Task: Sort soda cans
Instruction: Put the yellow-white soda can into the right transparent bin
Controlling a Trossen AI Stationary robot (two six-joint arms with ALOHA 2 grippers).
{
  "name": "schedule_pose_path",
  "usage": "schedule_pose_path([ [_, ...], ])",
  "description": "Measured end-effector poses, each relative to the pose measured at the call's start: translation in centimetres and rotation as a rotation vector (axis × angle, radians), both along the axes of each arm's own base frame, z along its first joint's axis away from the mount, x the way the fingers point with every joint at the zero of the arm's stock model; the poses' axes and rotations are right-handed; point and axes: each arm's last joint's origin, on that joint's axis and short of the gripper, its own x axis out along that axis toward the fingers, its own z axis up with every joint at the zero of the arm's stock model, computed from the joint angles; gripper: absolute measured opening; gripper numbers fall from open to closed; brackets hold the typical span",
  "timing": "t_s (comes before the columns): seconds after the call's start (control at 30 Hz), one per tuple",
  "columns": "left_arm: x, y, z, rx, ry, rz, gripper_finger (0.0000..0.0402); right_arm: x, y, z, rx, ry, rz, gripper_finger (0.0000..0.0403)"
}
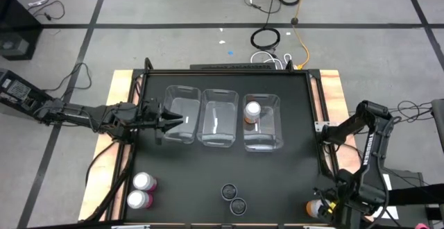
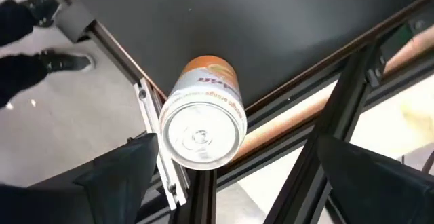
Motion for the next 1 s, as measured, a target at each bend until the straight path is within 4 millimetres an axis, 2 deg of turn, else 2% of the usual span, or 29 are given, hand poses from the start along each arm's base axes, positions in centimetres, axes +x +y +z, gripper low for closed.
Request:
schedule_pose_path([
  [0.23, 0.0, 0.0, 0.0, 0.0, 0.0, 0.0, 0.0109, 0.0, 0.1, 0.0, 0.01, -0.012, 0.084, 0.0399],
  [0.43, 0.0, 0.0, 0.0, 0.0, 0.0, 0.0, 0.0109, 0.1, 0.3, 0.0, 0.027, -0.02, 0.032, 0.0397],
  [0.6, 0.0, 0.0, 0.0, 0.001, 0.001, 0.0, 0.0109, 0.1, 0.2, 0.0, 0.029, -0.038, 0.21, 0.0398],
  [0.83, 0.0, 0.0, 0.0, 0.001, 0.0, 0.0, 0.0109, 0.4, 0.9, 0.1, 0.104, -0.099, 0.362, 0.0396],
  [1.0, 0.0, 0.0, 0.0, 0.0, 0.0, 0.0, 0.0109, 0.6, 1.5, -0.6, 0.09, -0.107, 0.502, 0.0396],
])
